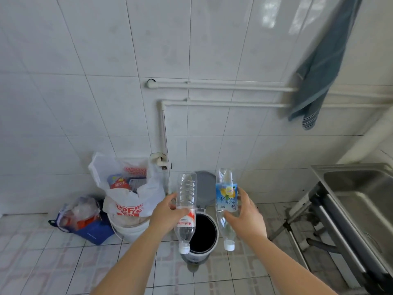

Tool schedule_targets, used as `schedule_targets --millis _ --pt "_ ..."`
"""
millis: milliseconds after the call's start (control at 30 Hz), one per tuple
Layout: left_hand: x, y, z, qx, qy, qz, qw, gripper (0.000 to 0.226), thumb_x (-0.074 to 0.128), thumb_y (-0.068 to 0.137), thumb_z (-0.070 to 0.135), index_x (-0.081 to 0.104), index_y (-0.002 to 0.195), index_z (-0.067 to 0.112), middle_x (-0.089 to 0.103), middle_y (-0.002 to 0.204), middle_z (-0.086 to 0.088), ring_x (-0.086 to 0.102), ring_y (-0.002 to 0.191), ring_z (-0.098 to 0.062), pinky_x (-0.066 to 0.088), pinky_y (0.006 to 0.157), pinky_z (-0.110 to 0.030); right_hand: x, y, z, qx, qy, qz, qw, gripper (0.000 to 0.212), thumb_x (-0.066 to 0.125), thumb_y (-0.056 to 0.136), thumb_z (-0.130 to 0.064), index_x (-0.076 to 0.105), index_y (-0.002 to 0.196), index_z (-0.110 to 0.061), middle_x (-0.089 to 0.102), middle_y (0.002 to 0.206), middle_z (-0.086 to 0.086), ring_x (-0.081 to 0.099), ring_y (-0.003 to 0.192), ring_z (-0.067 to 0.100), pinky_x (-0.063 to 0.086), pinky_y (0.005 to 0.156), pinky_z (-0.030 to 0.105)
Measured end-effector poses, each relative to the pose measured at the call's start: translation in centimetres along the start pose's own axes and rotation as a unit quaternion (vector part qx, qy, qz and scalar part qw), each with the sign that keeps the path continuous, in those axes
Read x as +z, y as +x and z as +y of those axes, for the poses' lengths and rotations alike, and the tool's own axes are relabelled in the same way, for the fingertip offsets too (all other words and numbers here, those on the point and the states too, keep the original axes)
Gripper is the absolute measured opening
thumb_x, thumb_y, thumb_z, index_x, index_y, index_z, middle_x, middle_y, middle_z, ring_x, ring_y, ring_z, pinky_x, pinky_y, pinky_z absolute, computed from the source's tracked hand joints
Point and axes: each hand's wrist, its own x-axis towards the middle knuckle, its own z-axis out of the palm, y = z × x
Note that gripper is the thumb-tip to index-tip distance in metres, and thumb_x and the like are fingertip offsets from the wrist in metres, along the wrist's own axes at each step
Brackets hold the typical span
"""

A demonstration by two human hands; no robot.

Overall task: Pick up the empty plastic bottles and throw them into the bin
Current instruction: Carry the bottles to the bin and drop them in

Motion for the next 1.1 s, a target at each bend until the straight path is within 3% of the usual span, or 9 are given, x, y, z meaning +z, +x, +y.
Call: schedule_targets --millis 267,400,500,700,767,867,1000,1100 --pt "0.3 12.0 -1.2 -0.047 0.048 -0.056 0.996 0.068 0.077 0.070 0.032 0.048 0.131 0.031 0.065 0.095 0.005 0.066 0.086 -0.016 0.055 0.080 -0.037 5.6 8.9 0.8 0.070 -0.016 -0.042 0.997 0.076 0.066 0.079 -0.038 0.024 0.142 -0.029 0.055 0.128 -0.008 0.062 0.096 0.014 0.052 0.084 0.036" --pt "2.5 17.8 -4.0 -0.086 0.061 -0.080 0.991 0.069 0.077 0.071 0.034 0.046 0.133 0.031 0.064 0.093 0.008 0.064 0.085 -0.013 0.049 0.067 -0.025 10.0 13.3 3.5 0.099 -0.019 -0.084 0.991 0.079 0.066 0.079 -0.039 0.021 0.143 -0.032 0.050 0.136 -0.010 0.062 0.100 0.015 0.051 0.086 0.036" --pt "3.2 18.5 -5.0 -0.095 0.072 -0.080 0.990 0.069 0.077 0.069 0.038 0.047 0.131 0.034 0.067 0.094 0.009 0.065 0.086 -0.012 0.053 0.076 -0.030 10.9 13.7 4.2 0.100 -0.022 -0.094 0.990 0.080 0.064 0.078 -0.042 0.018 0.143 -0.036 0.050 0.136 -0.011 0.061 0.102 0.014 0.051 0.089 0.041" --pt "7.2 23.7 -10.2 -0.167 0.074 -0.077 0.980 0.070 0.075 0.074 0.033 0.043 0.136 0.031 0.067 0.095 -0.001 0.066 0.081 -0.016 0.052 0.064 -0.026 16.5 17.9 9.7 0.124 -0.037 -0.157 0.979 0.076 0.063 0.082 -0.038 0.018 0.143 -0.033 0.054 0.127 -0.007 0.060 0.085 0.014 0.045 0.062 0.028" --pt "8.8 25.4 -12.4 -0.197 0.083 -0.078 0.974 0.068 0.073 0.075 0.034 0.043 0.136 0.031 0.067 0.096 -0.001 0.065 0.081 -0.015 0.049 0.061 -0.024 19.1 18.8 12.0 0.144 -0.033 -0.184 0.972 0.075 0.064 0.081 -0.039 0.018 0.140 -0.036 0.057 0.122 -0.006 0.061 0.084 0.014 0.051 0.065 0.031" --pt "11.2 28.0 -16.1 -0.237 0.096 -0.093 0.962 0.070 0.071 0.072 0.039 0.043 0.136 0.032 0.067 0.099 0.001 0.065 0.085 -0.015 0.050 0.068 -0.027 22.9 19.7 15.4 0.180 -0.033 -0.219 0.958 0.077 0.065 0.077 -0.043 0.019 0.137 -0.042 0.060 0.116 -0.007 0.063 0.087 0.016 0.057 0.073 0.040" --pt "14.4 30.8 -20.8 -0.267 0.111 -0.117 0.950 0.067 0.070 0.073 0.035 0.044 0.134 0.029 0.069 0.094 0.000 0.066 0.083 -0.016 0.055 0.075 -0.033 27.7 20.6 19.2 0.212 -0.028 -0.250 0.944 0.072 0.064 0.079 -0.040 0.024 0.139 -0.037 0.059 0.121 -0.010 0.060 0.091 0.012 0.054 0.082 0.035" --pt "16.9 32.1 -24.1 -0.272 0.115 -0.121 0.948 0.060 0.067 0.077 0.031 0.045 0.133 0.026 0.067 0.088 0.002 0.065 0.077 -0.013 0.052 0.065 -0.026 31.5 21.0 21.9 0.216 -0.020 -0.268 0.939 0.071 0.064 0.078 -0.044 0.026 0.138 -0.038 0.060 0.122 -0.010 0.061 0.098 0.014 0.054 0.085 0.040"
